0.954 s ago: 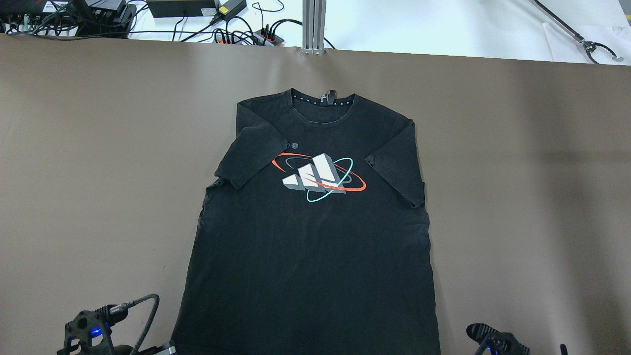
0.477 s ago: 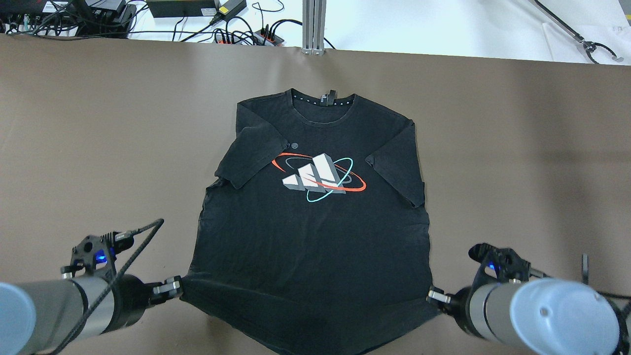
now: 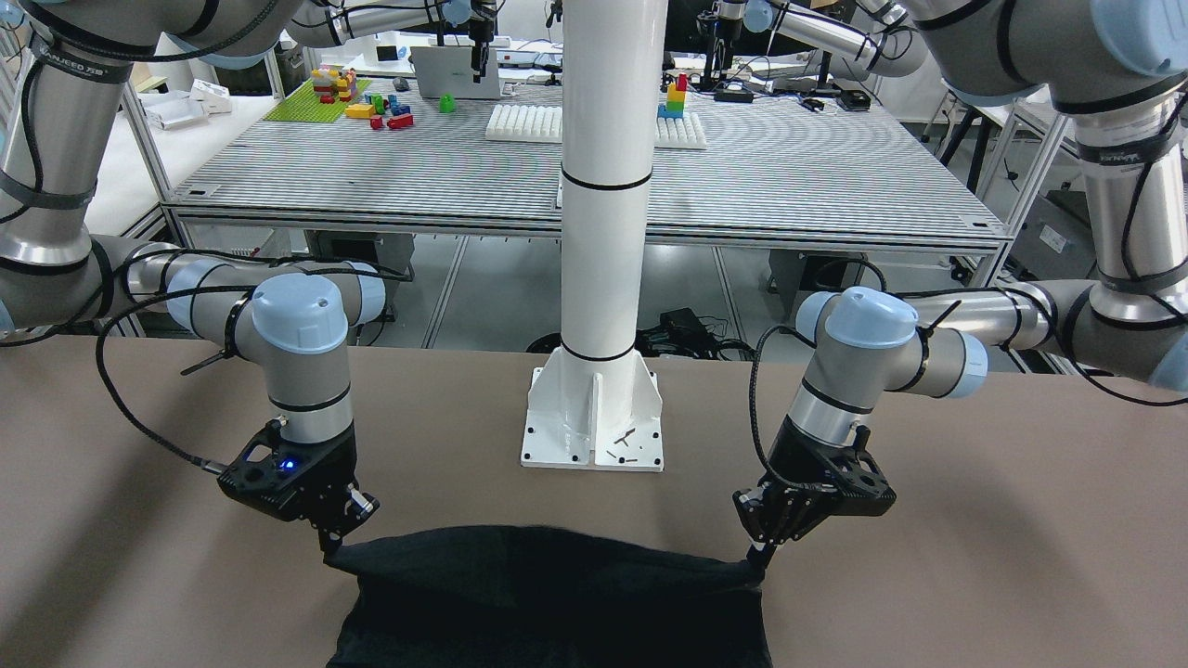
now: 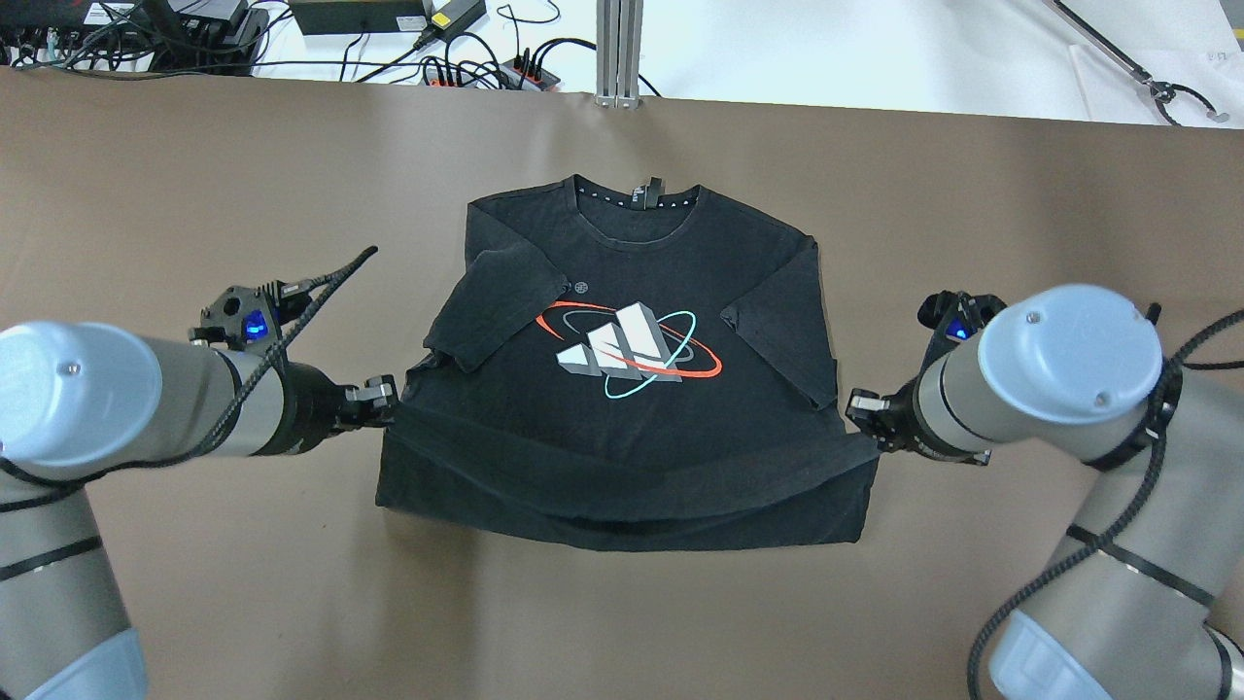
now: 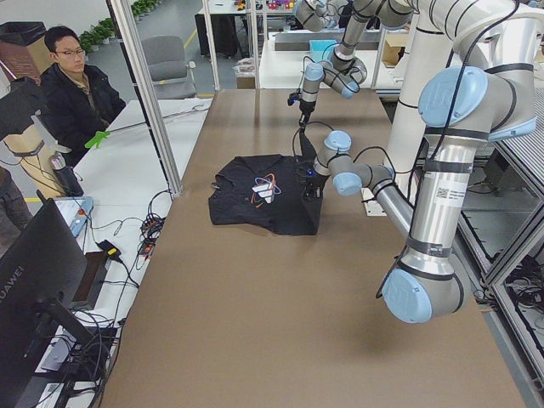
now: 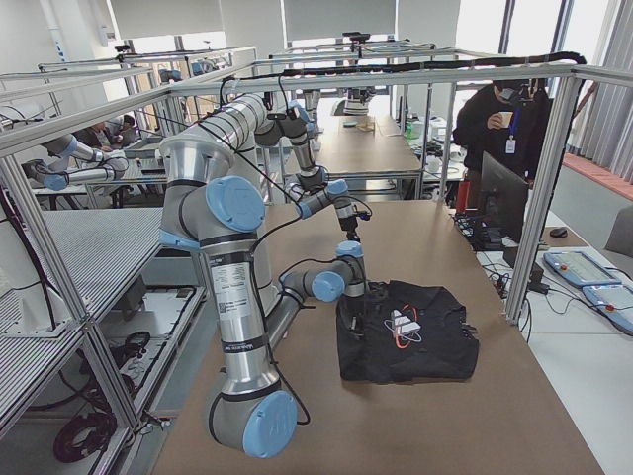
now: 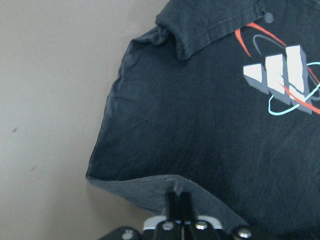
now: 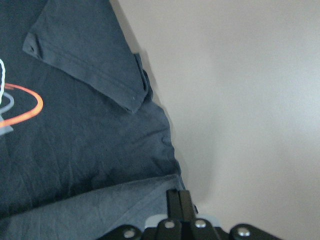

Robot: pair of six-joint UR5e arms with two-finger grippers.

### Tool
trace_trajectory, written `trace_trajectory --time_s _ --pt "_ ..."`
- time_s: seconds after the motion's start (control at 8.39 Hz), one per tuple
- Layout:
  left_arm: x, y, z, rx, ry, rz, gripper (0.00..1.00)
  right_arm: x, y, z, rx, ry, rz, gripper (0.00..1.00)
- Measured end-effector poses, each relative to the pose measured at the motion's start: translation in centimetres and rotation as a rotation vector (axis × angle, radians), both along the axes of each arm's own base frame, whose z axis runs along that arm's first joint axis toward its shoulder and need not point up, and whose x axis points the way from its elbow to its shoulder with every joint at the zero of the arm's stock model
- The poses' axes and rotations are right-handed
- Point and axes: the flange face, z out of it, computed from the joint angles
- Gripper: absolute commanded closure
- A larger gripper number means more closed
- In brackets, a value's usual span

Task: Fold clothes
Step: 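Lift the hem with both grippers and fold it toward the collar, then lower the folded hem near the collar and open both grippers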

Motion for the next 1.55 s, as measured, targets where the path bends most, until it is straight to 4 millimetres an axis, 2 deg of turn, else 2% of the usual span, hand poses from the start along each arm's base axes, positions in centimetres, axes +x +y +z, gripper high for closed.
trace_trajectory --time_s 0.12,0.48,0.83,1.07,1.19,1.55 --pt "-1.3 -2.4 -0.2 0.009 -0.004 -0.011 1.00 0.6 -2.9 -0.1 0.014 0.015 0.011 1.00" --pt "-4.7 -6.7 -0.4 0.000 0.004 -0.043 1.00 3.3 -10.3 -0.1 0.055 0.065 0.039 1.00" --pt "-5.7 -11.7 0.0 0.004 -0.025 -0.071 1.00 3.9 -16.8 -1.0 0.074 0.102 0.059 1.00" --pt "-5.5 -15.5 0.8 0.001 -0.062 -0.080 1.00 2.9 -21.3 -1.1 0.090 0.112 0.064 1.00" --pt "-4.8 -17.2 1.0 -0.003 -0.076 -0.084 1.00 2.1 -23.0 -0.6 0.099 0.111 0.067 1.00" --pt "-1.3 -23.6 2.8 0.006 -0.077 -0.096 1.00 -0.3 -26.8 1.2 0.113 0.109 0.070 1.00"
